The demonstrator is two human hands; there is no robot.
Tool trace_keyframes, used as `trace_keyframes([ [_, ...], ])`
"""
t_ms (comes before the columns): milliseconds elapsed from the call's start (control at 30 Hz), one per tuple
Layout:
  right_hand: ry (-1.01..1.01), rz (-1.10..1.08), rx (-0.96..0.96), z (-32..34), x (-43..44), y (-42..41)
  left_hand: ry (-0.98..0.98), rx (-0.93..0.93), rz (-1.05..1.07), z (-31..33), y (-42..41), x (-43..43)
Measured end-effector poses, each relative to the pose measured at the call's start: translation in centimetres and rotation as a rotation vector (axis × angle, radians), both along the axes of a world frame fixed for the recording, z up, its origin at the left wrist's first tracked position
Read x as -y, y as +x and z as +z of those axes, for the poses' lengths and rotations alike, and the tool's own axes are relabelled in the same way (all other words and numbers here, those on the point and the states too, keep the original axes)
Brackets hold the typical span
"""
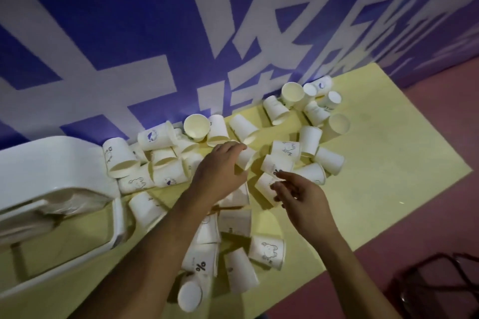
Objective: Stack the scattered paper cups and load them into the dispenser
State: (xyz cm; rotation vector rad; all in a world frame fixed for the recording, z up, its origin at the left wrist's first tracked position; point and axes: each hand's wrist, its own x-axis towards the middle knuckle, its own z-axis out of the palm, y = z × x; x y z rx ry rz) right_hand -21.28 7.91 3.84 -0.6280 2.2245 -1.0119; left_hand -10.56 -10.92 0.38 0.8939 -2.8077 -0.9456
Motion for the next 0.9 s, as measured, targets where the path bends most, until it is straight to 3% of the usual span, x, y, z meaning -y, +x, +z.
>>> trace_keyframes([
  [233,0.056,0.067,-0.013,-2.8,-1.0,-8.2,-0.352,0.427,-0.374,-6.0,-6.0,2.5],
  [333,0.062,0.077,0.0,-3.9,-1.0,-10.4,-0.478,0.466,-0.491,-6.6,-7.1,2.6],
  [433,0.081,0.098,-0.009,-4.5,-0.6,-12.3,-0.482,0.379,-0.507,-7.2,-7.2,2.8],
  [533,0.078,0.093,-0.084,-4.5,0.9,-14.6,-0.364,0.271,-0.397,-7.3,-7.2,3.2],
  [733,0.061,0.02,-0.24,-4.8,8.3,-21.5,0.206,-0.172,0.274,-3.5,-8.6,1.9],
  [900,0.095,0.093,-0.347,-7.1,14.8,-25.1,0.37,-0.322,0.402,-1.7,-10.3,1.2],
])
